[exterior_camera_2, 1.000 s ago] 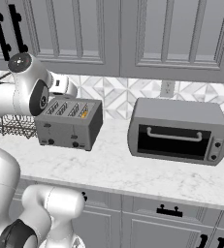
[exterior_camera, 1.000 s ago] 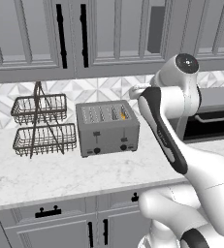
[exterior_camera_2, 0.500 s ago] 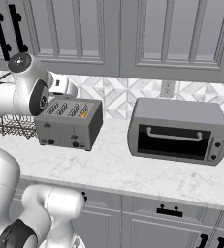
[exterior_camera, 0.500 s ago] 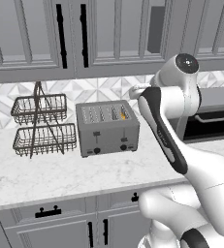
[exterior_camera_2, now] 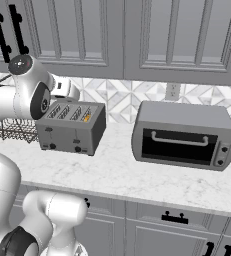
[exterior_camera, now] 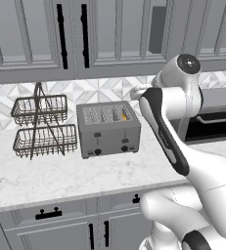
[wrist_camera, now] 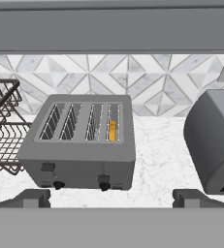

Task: Start the toaster. Once the lever pops up, take the bread to the plate on the dining counter.

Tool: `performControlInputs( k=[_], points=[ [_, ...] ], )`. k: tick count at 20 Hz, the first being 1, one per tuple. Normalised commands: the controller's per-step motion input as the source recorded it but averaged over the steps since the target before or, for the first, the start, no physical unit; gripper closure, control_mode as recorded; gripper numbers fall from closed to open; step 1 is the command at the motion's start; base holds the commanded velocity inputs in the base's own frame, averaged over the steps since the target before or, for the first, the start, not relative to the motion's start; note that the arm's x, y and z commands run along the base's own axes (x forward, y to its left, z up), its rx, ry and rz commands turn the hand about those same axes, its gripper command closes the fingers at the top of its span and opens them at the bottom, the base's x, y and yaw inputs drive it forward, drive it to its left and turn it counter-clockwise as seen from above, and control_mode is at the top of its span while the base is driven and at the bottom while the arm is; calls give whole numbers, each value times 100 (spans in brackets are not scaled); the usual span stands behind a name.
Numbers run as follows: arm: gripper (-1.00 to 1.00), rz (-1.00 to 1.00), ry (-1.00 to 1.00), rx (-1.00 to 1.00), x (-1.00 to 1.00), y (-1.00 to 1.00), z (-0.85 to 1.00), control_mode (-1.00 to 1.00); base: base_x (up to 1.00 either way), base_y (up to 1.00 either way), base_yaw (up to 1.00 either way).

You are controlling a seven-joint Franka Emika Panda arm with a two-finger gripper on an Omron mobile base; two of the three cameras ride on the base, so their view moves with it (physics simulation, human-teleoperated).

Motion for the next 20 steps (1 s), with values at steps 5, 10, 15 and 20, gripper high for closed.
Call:
performControlInputs(
  k=[5,10,15,20],
  points=[
    [-100,0,0,0,0,0,0,-100,0,0,0],
    [-100,0,0,0,0,0,0,-100,0,0,0],
    [-100,0,0,0,0,0,0,-100,0,0,0],
    [-100,0,0,0,0,0,0,-100,0,0,0]
  ],
)
